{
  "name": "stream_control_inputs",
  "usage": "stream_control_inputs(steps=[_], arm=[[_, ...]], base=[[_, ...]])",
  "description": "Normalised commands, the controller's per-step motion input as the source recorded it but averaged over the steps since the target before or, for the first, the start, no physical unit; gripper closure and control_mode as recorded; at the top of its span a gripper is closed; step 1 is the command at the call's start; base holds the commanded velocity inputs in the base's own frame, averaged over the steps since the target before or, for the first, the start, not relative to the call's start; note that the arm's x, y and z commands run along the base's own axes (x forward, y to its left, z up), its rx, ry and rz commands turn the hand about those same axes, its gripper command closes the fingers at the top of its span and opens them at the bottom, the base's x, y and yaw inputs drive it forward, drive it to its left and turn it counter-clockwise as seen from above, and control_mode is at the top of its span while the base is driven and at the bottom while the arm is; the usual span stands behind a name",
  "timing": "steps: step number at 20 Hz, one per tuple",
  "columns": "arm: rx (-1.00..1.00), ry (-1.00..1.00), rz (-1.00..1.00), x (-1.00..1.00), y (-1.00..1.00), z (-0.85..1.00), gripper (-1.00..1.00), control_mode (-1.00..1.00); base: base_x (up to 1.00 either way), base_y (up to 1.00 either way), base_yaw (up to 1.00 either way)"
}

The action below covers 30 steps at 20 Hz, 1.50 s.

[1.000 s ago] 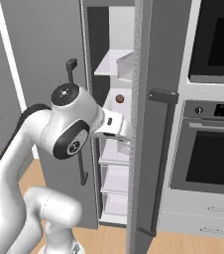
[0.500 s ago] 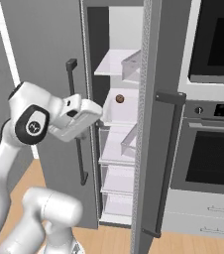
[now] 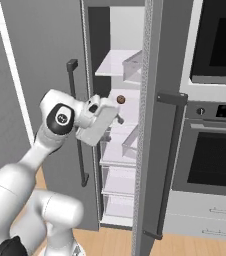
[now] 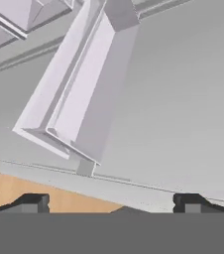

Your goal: Take the strawberry from the fridge and place it on top of the pancake, located on the dining counter.

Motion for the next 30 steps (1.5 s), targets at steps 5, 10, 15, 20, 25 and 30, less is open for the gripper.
stream_control_inputs(steps=[5,10,15,20,25,30], arm=[[0.03,0.23,-0.05,0.0,-0.61,0.07,-1.0,-1.0],[0.0,0.12,-0.02,-0.03,-0.37,-0.03,-1.0,-1.0],[0.0,0.02,0.0,-0.11,-0.4,-0.14,-1.0,-1.0],[0.0,0.0,0.0,-0.13,-0.49,-0.14,-1.0,-1.0],[0.0,0.0,0.0,-0.24,-0.54,-0.13,-1.0,-1.0],[0.0,0.0,0.01,-0.27,-0.2,-0.02,-1.0,-1.0]], base=[[0.0,0.0,0.0],[0.0,0.0,0.0],[0.0,0.0,0.0],[0.0,0.0,0.0],[0.0,0.0,0.0],[0.0,0.0,0.0]])
